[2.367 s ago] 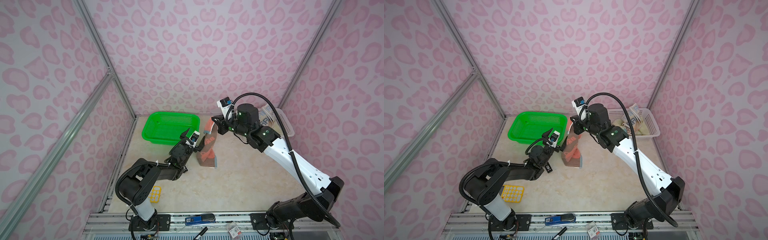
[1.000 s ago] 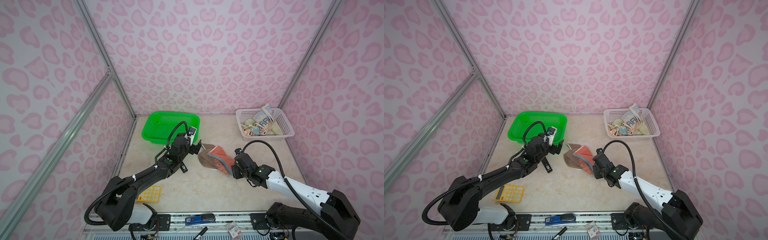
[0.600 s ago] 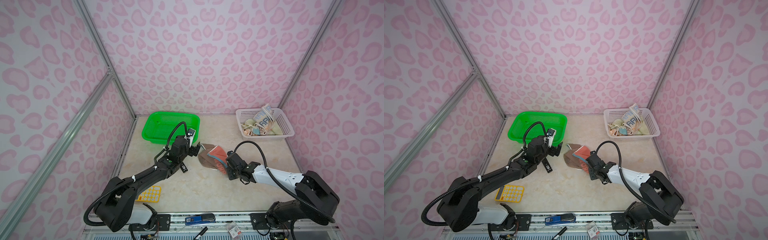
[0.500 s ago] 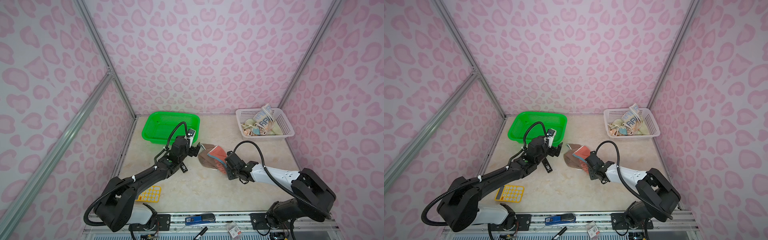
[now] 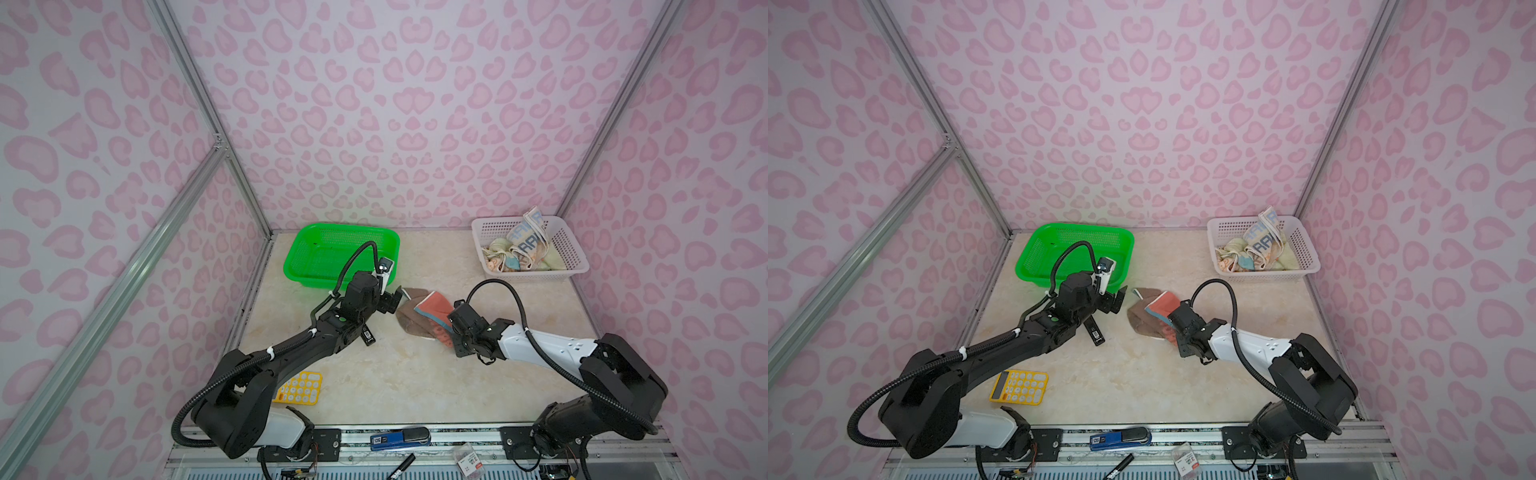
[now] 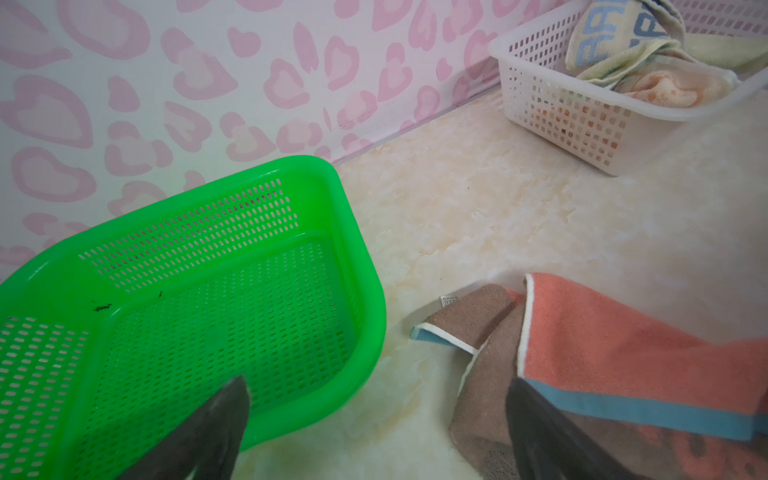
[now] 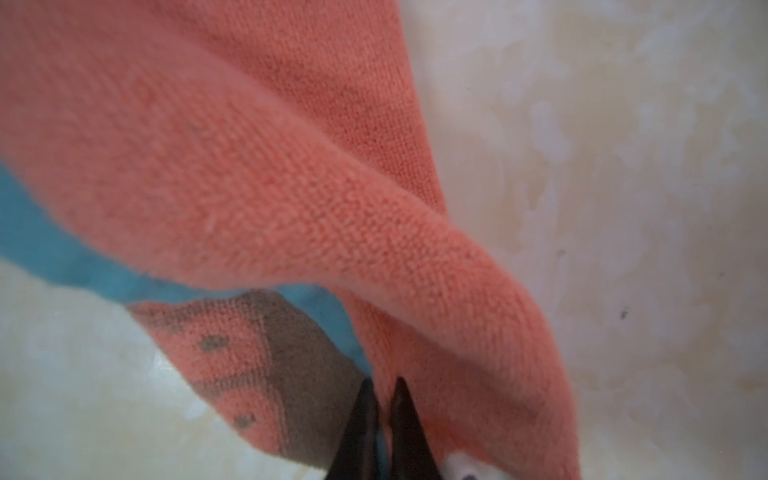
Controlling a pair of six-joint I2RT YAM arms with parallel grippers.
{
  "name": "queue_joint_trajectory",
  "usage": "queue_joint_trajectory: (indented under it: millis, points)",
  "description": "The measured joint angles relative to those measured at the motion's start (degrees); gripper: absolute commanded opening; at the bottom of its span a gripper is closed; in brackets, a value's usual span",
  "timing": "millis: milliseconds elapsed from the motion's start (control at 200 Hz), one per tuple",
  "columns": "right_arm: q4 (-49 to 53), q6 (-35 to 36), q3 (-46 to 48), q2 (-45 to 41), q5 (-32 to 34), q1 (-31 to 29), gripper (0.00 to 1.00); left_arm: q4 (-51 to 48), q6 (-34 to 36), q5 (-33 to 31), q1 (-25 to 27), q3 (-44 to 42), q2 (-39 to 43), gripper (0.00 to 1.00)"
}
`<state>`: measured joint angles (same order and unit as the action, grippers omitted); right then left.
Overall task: Fold and stack the towels
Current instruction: 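Regrasp the towel's coral corner with the right gripper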
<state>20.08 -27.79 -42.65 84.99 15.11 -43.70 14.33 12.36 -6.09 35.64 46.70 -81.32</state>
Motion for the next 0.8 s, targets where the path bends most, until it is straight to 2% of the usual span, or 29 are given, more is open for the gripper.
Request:
queue_joint_trajectory:
  millis: [165, 410, 620, 800]
  points:
    - [1.6, 0.6, -1.8, -2.1, -0.6, 0.7, 0.00, -3.3, 4.0, 0.0, 0.0, 3.0, -1.6, 0.98]
    - [3.8, 1.1, -2.4, -7.5, -1.7, 3.9, 0.00, -2.4, 13.7, 2.1, 0.0, 1.2, -2.0, 0.97]
    - [4.4, 1.8, -1.8, -12.3, -2.4, 6.8, 0.00, 0.9, 20.2, 7.8, 0.5, 0.7, -3.7, 0.97]
    - [4.4, 3.0, -1.8, -13.8, -3.6, 8.3, 0.00, 4.6, 23.3, 11.9, 4.2, 0.5, -8.4, 0.98]
